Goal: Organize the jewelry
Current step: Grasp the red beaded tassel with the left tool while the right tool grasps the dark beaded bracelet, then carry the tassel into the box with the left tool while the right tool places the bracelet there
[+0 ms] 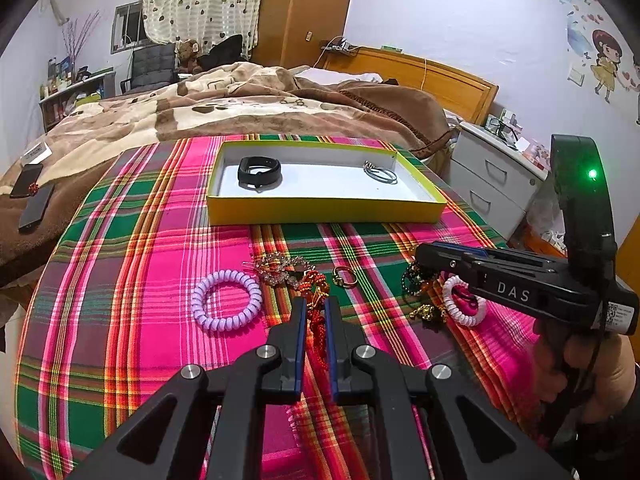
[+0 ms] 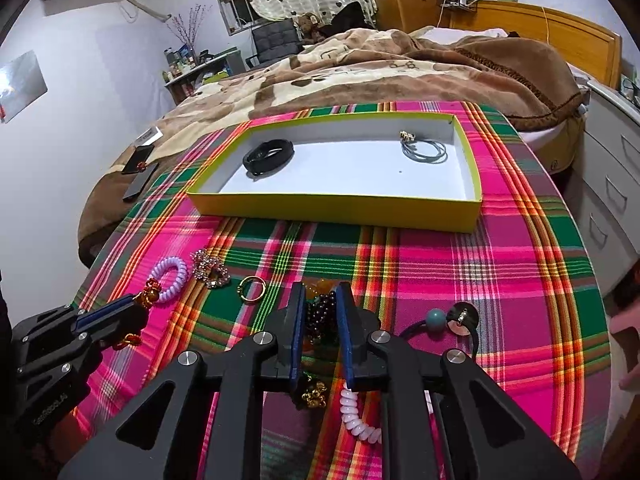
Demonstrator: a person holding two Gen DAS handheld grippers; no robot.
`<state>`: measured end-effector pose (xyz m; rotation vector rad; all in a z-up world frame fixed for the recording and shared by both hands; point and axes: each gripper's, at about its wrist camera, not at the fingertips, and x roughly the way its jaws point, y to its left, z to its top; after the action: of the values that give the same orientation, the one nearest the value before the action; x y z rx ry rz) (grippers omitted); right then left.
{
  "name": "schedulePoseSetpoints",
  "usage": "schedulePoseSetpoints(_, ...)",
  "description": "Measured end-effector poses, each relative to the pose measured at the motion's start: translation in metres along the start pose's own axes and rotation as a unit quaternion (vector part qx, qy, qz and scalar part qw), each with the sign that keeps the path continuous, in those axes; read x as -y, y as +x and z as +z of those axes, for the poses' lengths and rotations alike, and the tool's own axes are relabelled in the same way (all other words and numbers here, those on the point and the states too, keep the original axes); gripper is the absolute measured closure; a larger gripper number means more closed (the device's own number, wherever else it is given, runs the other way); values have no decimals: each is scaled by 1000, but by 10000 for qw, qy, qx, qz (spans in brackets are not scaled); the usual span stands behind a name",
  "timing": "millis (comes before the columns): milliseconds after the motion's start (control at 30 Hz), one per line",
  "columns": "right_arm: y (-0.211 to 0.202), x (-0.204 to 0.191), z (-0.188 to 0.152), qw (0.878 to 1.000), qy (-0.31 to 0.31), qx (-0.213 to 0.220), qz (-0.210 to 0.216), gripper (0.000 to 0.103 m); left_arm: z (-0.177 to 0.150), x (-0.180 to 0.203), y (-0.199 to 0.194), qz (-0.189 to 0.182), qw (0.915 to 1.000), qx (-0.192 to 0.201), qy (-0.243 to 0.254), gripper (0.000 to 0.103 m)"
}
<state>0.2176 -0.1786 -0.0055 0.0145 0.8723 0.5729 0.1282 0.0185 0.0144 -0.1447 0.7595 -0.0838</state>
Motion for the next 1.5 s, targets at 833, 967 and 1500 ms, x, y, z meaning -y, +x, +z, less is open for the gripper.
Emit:
schedulePoseSetpoints(833, -17, 20, 65, 9983, -69, 556, -148, 87, 87, -16, 27, 46, 9982, 467, 382, 95)
schedulePoseSetpoints(967, -4, 31, 82, 9981, -67, 552, -273, 87, 104, -25, 46, 59, 9980, 456, 429, 95)
schedulePoseSetpoints(1500, 58, 75, 105, 9978, 93, 255, -606, 87, 123, -58, 123, 381, 9988, -68, 316, 95)
